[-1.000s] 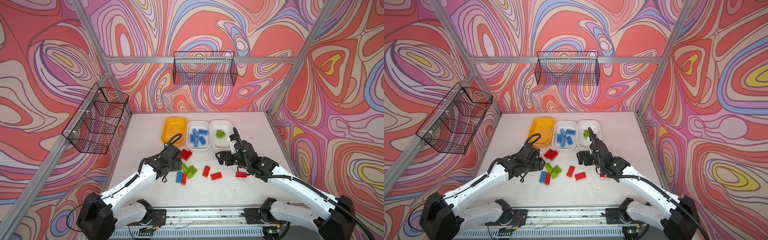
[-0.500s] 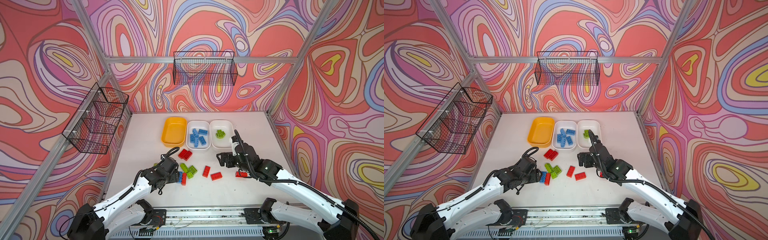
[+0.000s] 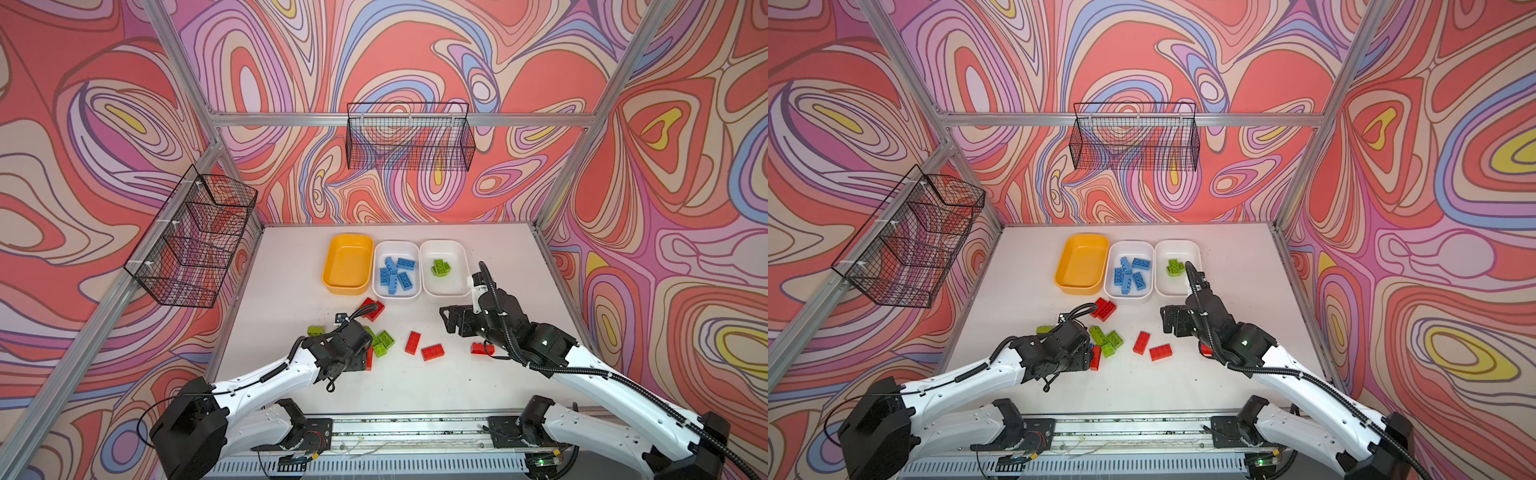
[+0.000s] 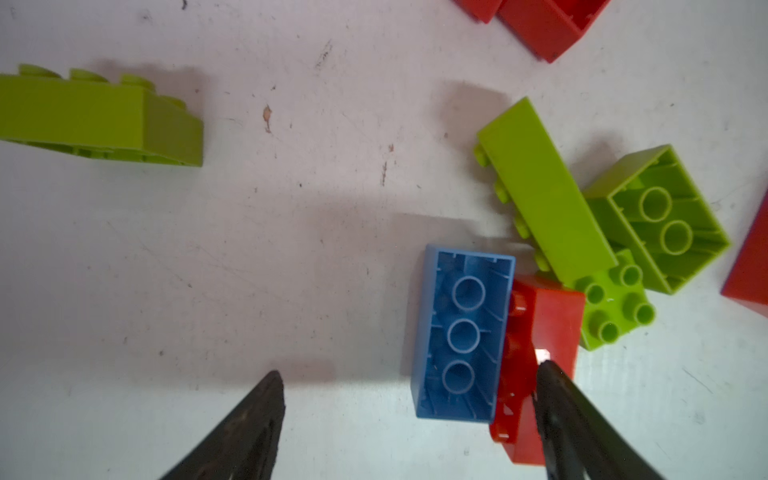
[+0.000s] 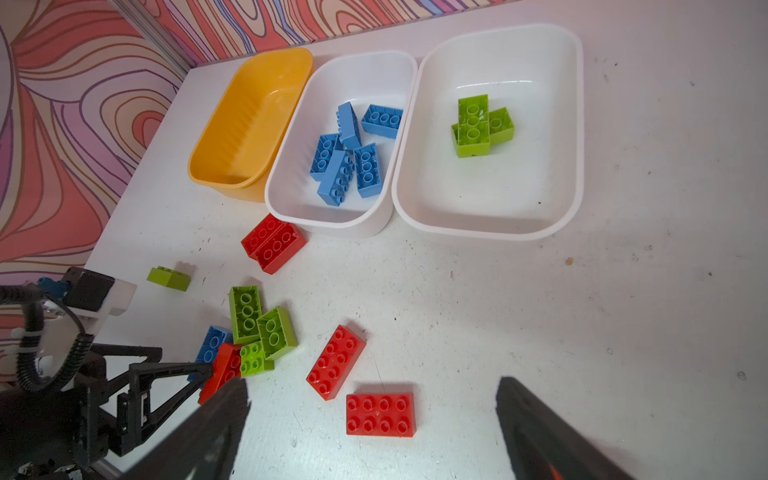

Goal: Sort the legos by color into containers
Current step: 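Lower the left gripper onto a blue brick beside a red brick and grasp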

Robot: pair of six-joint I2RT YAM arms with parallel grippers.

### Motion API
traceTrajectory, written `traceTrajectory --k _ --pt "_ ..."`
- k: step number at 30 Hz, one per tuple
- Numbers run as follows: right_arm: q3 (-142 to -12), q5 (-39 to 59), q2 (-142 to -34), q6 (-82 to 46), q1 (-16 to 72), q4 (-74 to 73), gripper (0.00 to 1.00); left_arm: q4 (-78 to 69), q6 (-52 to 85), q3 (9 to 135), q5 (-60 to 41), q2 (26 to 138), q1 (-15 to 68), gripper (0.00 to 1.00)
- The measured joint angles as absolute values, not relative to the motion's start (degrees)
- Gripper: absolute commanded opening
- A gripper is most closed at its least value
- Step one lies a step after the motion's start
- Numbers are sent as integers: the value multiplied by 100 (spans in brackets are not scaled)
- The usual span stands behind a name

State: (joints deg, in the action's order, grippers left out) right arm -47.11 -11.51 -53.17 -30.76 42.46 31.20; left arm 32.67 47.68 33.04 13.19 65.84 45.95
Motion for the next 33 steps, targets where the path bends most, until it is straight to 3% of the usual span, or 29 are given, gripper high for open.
traceTrajectory --k 12,25,33 --pt "-4639 -1269 -5092 -3076 4246 3288 98 3063 4827 3535 1363 7144 4810 80" --pt "-4576 -1271 -5076 -3074 4246 3312 98 3603 4825 3673 1957 6309 4831 81" --pt "-4523 -1260 -5078 -3081 4246 3299 98 3522 4694 3673 2010 6641 4512 79"
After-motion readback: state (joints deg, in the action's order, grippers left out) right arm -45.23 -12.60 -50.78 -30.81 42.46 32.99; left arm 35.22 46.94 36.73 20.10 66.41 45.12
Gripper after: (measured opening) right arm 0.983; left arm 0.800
